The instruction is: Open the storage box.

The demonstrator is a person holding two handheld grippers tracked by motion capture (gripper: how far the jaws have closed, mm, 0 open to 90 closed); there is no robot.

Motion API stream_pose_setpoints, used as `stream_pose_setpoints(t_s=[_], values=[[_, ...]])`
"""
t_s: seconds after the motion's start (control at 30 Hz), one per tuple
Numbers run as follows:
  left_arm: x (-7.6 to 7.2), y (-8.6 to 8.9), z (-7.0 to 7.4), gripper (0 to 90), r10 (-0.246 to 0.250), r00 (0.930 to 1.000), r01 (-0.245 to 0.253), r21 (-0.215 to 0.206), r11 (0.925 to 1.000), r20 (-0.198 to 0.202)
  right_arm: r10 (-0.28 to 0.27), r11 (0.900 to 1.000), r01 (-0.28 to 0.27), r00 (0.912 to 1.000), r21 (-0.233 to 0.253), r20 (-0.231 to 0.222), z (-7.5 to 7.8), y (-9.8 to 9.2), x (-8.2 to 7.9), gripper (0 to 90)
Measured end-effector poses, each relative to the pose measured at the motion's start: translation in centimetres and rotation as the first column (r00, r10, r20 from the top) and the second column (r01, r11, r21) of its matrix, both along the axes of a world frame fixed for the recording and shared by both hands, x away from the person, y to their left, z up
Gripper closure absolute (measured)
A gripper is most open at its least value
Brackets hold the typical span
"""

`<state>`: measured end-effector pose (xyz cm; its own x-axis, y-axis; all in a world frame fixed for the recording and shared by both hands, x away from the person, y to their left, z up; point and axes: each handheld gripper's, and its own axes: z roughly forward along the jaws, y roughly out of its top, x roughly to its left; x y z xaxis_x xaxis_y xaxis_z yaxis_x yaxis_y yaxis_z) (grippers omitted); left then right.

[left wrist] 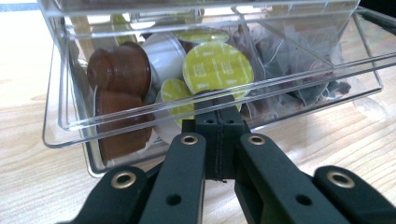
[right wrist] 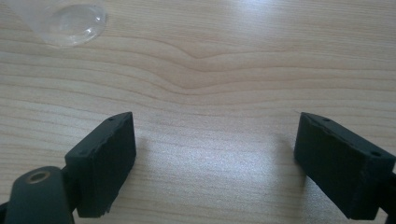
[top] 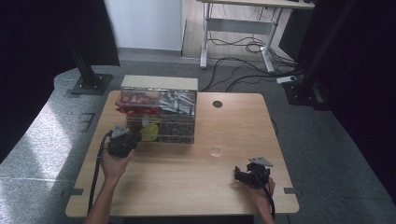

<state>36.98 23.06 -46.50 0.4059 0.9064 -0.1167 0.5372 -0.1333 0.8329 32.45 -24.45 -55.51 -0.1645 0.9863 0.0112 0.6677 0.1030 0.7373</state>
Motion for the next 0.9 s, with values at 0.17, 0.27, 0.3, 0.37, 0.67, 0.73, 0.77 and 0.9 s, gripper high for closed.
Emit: stream_pose_setpoints(t_s=[0.17, 0.27, 0.3, 0.37, 0.67, 0.73, 0.77, 0.9], values=[[0.1, 0.0, 0.7, 90.0, 0.003, 1.0000, -0.003, 0.005, 1.0000, 0.009, -0.001, 1.000, 0.001, 1.0000, 0.000, 0.000, 0.0, 0.0, 0.0, 13.0], [0.2, 0.0, 1.3, 90.0, 0.008, 0.9998, -0.008, 0.012, 0.9999, 0.020, -0.002, 1.000, 0.002, 1.0000, 0.000, 0.001, 0.0, 0.0, 0.0, 13.0], [0.3, 0.1, 1.5, 90.0, 0.012, 0.9996, -0.012, 0.014, 0.9998, 0.024, -0.003, 1.000, 0.003, 1.0000, 0.001, 0.001, 0.0, 0.0, 0.0, 13.0], [0.4, 0.2, 1.7, 90.0, 0.016, 0.9995, -0.016, 0.011, 0.9998, 0.027, -0.002, 1.000, 0.002, 1.0000, 0.000, 0.001, 0.0, 0.0, 0.0, 13.0], [0.7, 0.9, 2.5, 90.0, 0.024, 0.9991, -0.024, -0.009, 0.9997, 0.034, -0.003, 1.000, 0.003, 1.0000, 0.000, 0.001, 0.0, 0.0, 0.0, 13.0], [0.7, 0.9, 2.7, 90.0, 0.026, 0.9990, -0.026, -0.011, 0.9996, 0.036, -0.003, 1.000, 0.003, 1.0000, 0.001, 0.001, 0.0, 0.0, 0.0, 13.0], [0.7, 0.9, 2.7, 90.0, 0.026, 0.9990, -0.026, -0.011, 0.9996, 0.036, -0.003, 1.000, 0.003, 1.0000, 0.001, 0.001, 0.0, 0.0, 0.0, 13.0], [0.8, 1.0, 3.3, 90.0, 0.028, 0.9986, -0.027, -0.021, 0.9994, 0.046, -0.005, 1.000, 0.005, 1.0000, 0.001, 0.000, 0.0, 0.0, -0.1, 13.0]])
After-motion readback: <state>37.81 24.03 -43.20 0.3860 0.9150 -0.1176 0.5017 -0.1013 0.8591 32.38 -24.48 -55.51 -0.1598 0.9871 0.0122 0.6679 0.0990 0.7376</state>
